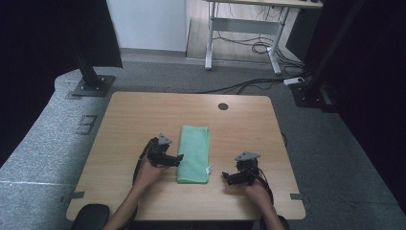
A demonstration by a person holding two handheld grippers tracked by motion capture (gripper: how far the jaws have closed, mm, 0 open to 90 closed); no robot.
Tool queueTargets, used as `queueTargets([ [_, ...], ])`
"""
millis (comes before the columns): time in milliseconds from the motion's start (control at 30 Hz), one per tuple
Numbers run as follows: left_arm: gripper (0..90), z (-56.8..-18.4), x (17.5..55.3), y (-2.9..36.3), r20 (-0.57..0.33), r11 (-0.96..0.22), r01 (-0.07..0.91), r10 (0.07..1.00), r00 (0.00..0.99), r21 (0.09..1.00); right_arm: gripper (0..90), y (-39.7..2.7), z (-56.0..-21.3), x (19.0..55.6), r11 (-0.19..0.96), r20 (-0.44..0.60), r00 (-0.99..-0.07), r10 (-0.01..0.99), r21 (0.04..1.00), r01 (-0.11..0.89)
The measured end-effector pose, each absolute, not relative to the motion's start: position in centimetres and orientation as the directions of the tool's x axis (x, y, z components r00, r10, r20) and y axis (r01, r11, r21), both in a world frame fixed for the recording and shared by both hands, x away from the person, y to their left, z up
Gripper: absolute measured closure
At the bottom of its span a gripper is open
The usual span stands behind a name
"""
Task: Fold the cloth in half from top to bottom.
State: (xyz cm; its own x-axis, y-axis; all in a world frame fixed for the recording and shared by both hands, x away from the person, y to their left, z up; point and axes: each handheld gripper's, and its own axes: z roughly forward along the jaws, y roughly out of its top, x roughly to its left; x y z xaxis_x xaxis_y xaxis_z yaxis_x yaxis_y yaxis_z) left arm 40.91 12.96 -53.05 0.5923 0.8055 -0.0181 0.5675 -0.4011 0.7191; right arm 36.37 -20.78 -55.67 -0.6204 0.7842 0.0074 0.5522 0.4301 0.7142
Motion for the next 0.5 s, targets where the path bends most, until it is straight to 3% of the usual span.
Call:
queueTargets([
  [267, 2.6, -54.3, 42.4, 11.7, 0.06, -0.447, 0.598, 0.83, 0.555, 0.665, 0.0, -20.8, -55.7, 36.4, 0.43, 0.008, -0.62, 0.784, 0.714, 0.552],
  [500, 3.8, -54.8, 42.2, 12.2, 0.006, -0.416, 0.609, 0.829, 0.56, 0.675, 0.0, -20.7, -55.7, 36.3, 0.424, 0.009, -0.613, 0.79, 0.714, 0.557],
])
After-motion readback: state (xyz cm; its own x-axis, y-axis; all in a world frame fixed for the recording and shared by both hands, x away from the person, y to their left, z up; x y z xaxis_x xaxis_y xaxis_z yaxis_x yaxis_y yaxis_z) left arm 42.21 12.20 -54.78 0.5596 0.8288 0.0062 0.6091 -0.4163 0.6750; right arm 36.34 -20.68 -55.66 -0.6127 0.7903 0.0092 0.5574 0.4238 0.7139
